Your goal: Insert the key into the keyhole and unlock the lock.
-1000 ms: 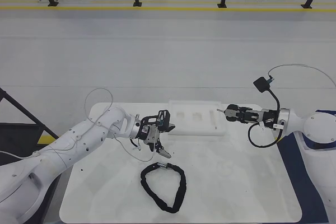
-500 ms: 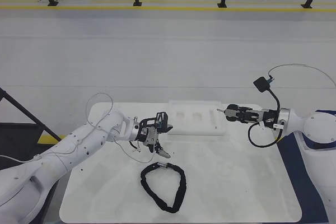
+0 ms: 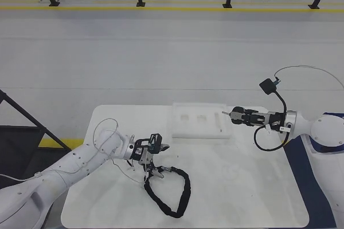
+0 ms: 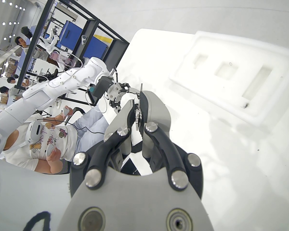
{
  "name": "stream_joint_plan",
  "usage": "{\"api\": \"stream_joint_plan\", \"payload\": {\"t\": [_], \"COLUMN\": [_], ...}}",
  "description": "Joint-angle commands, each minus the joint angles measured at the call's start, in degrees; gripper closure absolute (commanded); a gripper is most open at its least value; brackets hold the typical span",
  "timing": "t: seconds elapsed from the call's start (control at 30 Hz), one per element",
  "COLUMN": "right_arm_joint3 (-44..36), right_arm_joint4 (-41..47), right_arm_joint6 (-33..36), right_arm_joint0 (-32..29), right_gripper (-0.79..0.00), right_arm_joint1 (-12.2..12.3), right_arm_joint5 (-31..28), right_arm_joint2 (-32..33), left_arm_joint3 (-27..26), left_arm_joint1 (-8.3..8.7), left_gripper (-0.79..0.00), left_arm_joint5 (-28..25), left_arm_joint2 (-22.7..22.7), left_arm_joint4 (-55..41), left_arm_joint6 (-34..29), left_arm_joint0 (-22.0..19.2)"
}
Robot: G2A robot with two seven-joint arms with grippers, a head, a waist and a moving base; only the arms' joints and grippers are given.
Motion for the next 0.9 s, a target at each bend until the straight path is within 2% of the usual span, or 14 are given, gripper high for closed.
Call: {"api": "stream_joint_plan", "payload": {"t": [0.0, 0.13, 0.27, 0.43, 0.57, 0.77, 0.8, 0.87], "right_arm_joint3": [0.0, 0.0, 0.0, 0.0, 0.0, 0.0, 0.0, 0.0], "right_arm_joint4": [0.0, 0.0, 0.0, 0.0, 0.0, 0.0, 0.0, 0.0], "right_arm_joint6": [0.0, 0.0, 0.0, 0.0, 0.0, 0.0, 0.0, 0.0], "right_arm_joint0": [0.0, 0.0, 0.0, 0.0, 0.0, 0.0, 0.0, 0.0], "right_gripper": [0.000, 0.000, 0.000, 0.000, 0.000, 0.000, 0.000, 0.000], "right_arm_joint1": [0.0, 0.0, 0.0, 0.0, 0.0, 0.0, 0.0, 0.0], "right_arm_joint5": [0.0, 0.0, 0.0, 0.0, 0.0, 0.0, 0.0, 0.0], "right_arm_joint2": [0.0, 0.0, 0.0, 0.0, 0.0, 0.0, 0.0, 0.0], "left_arm_joint3": [1.4, 3.0, 4.2, 5.4, 7.0, 9.1, 9.2, 9.6], "left_arm_joint1": [-0.13, -0.49, -1.06, -2.51, -3.72, -5.04, -5.21, -5.54], "left_gripper": [-0.785, -0.785, -0.785, -0.785, -0.776, -0.523, -0.391, -0.339], "left_arm_joint5": [0.0, 1.1, 4.4, 8.0, 8.3, 8.2, 8.2, 8.4], "left_arm_joint2": [0.1, 0.6, 0.8, 0.9, 0.7, 0.4, 0.5, 0.4], "left_arm_joint4": [3.7, 8.8, 12.6, 14.9, 15.1, 16.6, 17.0, 17.8], "left_arm_joint6": [3.7, 8.1, 10.8, 10.1, 9.1, 8.9, 8.7, 8.1], "left_arm_joint0": [0.5, 1.6, 2.6, 3.4, 3.7, 3.5, 3.4, 3.4]}}
